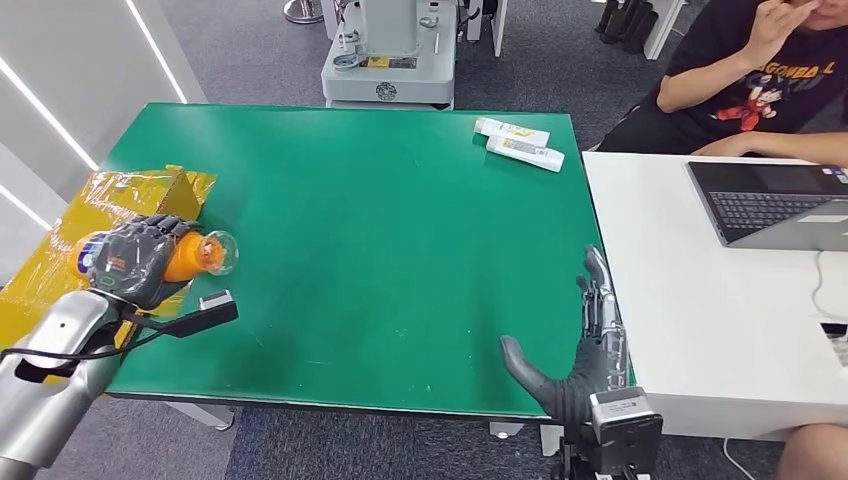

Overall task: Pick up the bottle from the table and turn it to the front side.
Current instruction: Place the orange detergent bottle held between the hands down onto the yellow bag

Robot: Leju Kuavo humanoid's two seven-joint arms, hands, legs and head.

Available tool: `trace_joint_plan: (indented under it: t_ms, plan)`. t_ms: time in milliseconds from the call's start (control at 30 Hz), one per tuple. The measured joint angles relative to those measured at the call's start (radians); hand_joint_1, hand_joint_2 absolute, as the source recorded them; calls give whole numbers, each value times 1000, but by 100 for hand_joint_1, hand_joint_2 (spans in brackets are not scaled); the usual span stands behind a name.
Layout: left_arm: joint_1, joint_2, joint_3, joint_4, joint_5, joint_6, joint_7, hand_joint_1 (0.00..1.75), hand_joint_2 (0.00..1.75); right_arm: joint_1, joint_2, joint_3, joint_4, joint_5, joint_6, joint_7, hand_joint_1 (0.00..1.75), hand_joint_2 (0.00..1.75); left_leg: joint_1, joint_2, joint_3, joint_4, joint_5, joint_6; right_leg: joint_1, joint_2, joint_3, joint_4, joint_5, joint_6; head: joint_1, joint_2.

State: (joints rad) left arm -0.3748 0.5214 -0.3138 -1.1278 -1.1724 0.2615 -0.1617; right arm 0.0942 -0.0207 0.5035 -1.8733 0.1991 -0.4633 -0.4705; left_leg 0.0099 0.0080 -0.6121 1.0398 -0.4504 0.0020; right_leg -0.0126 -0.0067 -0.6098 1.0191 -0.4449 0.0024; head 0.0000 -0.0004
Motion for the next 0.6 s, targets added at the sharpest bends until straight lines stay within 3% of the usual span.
trace_joint_plan:
  t_ms: [400,600]
  plan:
    - [-89,-103,-38,165,-72,16,-40,175,175,-1,10,0,0,2,-7,4,0,175,0,-1,0,0,0,0,0,0,0,0,0,0,0,0]
    - [-189,-152,-68,304,-78,-57,-60,175,175,0,11,0,0,2,-19,3,0,175,0,-1,0,0,0,0,0,0,0,0,1,-1,0,0]
